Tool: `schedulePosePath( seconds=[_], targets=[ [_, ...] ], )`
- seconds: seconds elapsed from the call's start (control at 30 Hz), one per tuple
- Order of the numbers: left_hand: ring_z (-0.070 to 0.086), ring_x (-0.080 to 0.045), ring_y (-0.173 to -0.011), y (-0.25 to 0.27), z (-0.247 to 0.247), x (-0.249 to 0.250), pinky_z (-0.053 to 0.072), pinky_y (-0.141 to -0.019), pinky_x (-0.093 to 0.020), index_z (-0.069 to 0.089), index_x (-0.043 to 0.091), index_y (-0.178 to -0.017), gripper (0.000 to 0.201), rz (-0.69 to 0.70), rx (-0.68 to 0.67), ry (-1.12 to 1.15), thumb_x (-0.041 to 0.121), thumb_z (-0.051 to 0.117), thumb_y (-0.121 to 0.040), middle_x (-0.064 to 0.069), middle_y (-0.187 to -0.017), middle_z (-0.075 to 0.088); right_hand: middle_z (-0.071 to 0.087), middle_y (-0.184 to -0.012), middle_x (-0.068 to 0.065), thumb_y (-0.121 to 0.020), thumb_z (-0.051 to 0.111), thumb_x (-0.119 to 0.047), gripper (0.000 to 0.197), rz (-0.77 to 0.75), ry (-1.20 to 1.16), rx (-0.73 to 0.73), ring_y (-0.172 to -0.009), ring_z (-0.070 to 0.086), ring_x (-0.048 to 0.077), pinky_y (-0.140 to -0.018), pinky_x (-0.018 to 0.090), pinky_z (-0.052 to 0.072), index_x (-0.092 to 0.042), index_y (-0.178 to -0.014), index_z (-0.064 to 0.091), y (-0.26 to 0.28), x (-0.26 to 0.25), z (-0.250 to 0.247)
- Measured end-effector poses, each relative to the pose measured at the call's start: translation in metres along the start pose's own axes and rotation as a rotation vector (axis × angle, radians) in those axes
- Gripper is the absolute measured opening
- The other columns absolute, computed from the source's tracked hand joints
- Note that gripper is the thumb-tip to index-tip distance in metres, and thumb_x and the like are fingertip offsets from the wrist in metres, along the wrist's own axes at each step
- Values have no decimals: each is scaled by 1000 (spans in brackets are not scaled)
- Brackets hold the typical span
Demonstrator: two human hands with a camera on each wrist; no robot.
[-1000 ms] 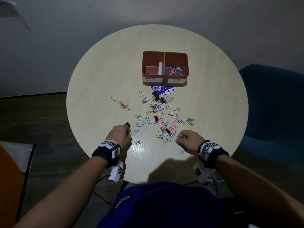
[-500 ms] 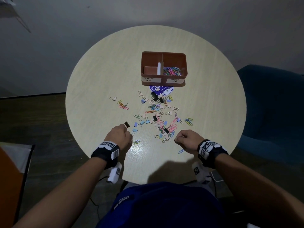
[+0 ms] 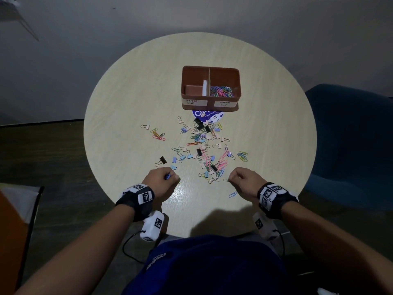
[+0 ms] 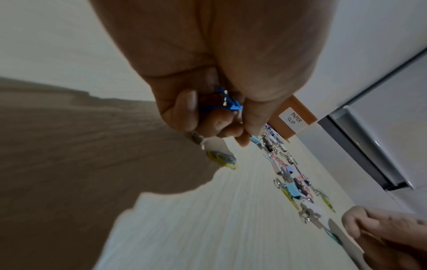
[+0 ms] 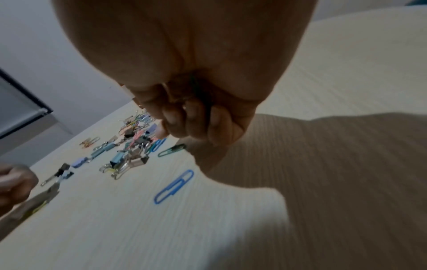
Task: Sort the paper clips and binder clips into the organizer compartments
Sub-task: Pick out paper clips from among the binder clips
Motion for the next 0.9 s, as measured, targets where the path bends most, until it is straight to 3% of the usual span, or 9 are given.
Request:
schedulePosePath(
  seconds=[0.07,0.13,0.23,0.33,0.47,0.67,0.8,0.9],
  targets=[
    [60,-13,-80,-1,-1,0,42,-65,-20,66,17,-87,13,32,29,-25,29,62,-91,6,-85,67,62,-70,-9,-87,61,-31,3,-45,143,21,-67,59,13,-60,28,45,-28,-87,62,4,-7,-2],
    [61,-16,-81,-3,0,1,46,-68,-25,65,20,-88,6,73,32,-111,26,64,-89,4,-85,66,60,-65,-5,-85,65,-35,11,-81,227,25,-64,60,17,-61,32,48,-30,-94,59,4,-10,0],
    [59,-21,-89,-6,8,5,47,-76,-32,61,21,-103,19,128,3,-345,33,64,-89,0,-92,60,63,-66,-3,-87,64,-36,16,-100,330,1,-66,64,19,-65,37,54,-33,-101,55,0,-12,6],
    [59,-23,-92,-5,12,10,50,-77,-33,61,21,-106,19,139,8,-466,34,59,-92,-1,-100,59,64,-69,-2,-90,62,-34,9,-101,399,24,-68,65,21,-67,40,56,-29,-96,57,-3,-13,6],
    [61,-20,-86,-1,19,19,51,-71,-31,64,23,-99,18,160,32,-551,28,47,-94,1,-101,60,66,-70,-4,-91,58,-37,11,-78,455,22,-66,65,19,-63,34,54,-27,-89,56,0,-14,7],
    [59,-20,-81,6,27,20,51,-71,-32,59,19,-94,16,120,14,-509,26,45,-90,-1,-96,58,66,-73,-2,-89,54,-31,14,-51,400,-12,-68,65,21,-64,35,54,-22,-79,55,5,-13,8],
    [58,-19,-77,7,26,22,52,-70,-34,56,18,-86,15,110,19,-290,27,44,-90,-1,-88,59,67,-77,5,-84,55,-24,12,-18,174,68,-66,60,21,-58,30,47,-18,-74,55,11,-9,0],
    [64,-20,-68,9,23,24,55,-59,-32,58,22,-79,16,37,15,-58,30,48,-88,1,-77,66,71,-78,3,-77,56,-26,11,13,45,65,-73,65,21,-66,36,53,-17,-73,60,12,-3,-9]
  ],
)
Point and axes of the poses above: each hand's wrist, its own y-axis away from the middle knuckle, its own z-axis out of the palm, x = y × z, the point moved 8 cm from there along -y, towards the middle knuckle
